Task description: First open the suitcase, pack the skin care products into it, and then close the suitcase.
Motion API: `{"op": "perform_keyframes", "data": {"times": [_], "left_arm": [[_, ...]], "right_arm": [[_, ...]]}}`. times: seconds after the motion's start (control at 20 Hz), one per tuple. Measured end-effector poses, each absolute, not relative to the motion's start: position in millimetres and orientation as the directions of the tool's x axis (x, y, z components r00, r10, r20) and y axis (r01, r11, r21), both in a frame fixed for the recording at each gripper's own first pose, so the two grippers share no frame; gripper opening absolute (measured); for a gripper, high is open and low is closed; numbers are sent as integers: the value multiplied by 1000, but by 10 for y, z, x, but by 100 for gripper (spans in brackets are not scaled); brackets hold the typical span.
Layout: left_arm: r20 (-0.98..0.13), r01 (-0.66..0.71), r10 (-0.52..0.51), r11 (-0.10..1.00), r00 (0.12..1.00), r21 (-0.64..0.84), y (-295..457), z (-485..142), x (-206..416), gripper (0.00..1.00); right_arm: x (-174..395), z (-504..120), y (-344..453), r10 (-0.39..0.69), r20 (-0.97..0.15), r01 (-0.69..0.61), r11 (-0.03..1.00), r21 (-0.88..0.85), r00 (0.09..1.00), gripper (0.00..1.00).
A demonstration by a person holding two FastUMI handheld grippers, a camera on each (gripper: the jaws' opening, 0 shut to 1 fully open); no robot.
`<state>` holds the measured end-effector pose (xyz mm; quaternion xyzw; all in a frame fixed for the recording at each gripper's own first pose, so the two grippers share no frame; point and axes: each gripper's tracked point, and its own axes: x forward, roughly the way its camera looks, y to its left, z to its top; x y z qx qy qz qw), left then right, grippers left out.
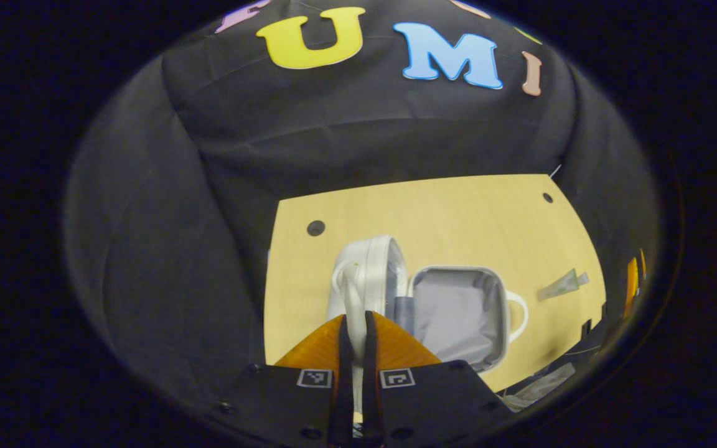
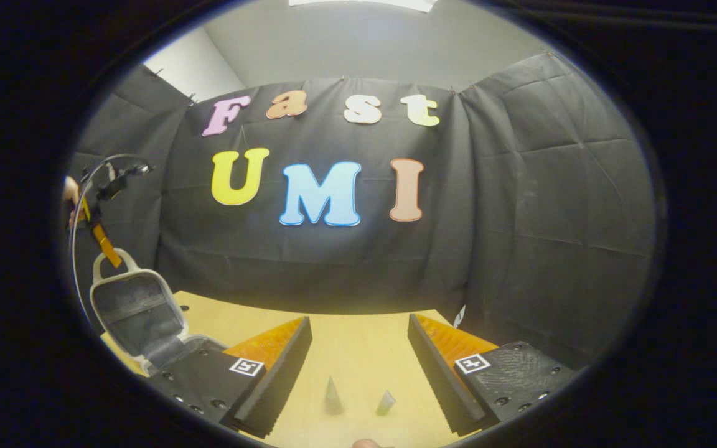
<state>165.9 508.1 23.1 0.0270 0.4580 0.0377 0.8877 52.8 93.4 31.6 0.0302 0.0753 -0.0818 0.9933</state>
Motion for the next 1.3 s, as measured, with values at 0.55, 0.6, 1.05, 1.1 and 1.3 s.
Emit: {"op": "perform_keyframes", "data": {"times": [0.55,0.6,1.05,1.1,1.3], "left_arm": [[-873,-230,236,962,428,147,6654,-1927,1437,14],[-881,-242,230,960,413,137,6714,-2121,1411,14],[-820,-339,313,928,479,157,6988,-2427,1334,51],[-795,-366,355,913,491,181,7056,-2376,1302,56],[-671,-461,429,875,605,144,7023,-1826,1301,100]], "right_arm": [[412,321,944,-245,-234,244,969,-32,941,95],[388,318,936,-251,-241,251,968,-31,938,95],[287,211,894,-264,-265,265,964,-30,928,95],[283,207,901,-258,-262,261,965,-24,930,95],[260,188,857,-239,-250,242,970,-20,938,95]]}}
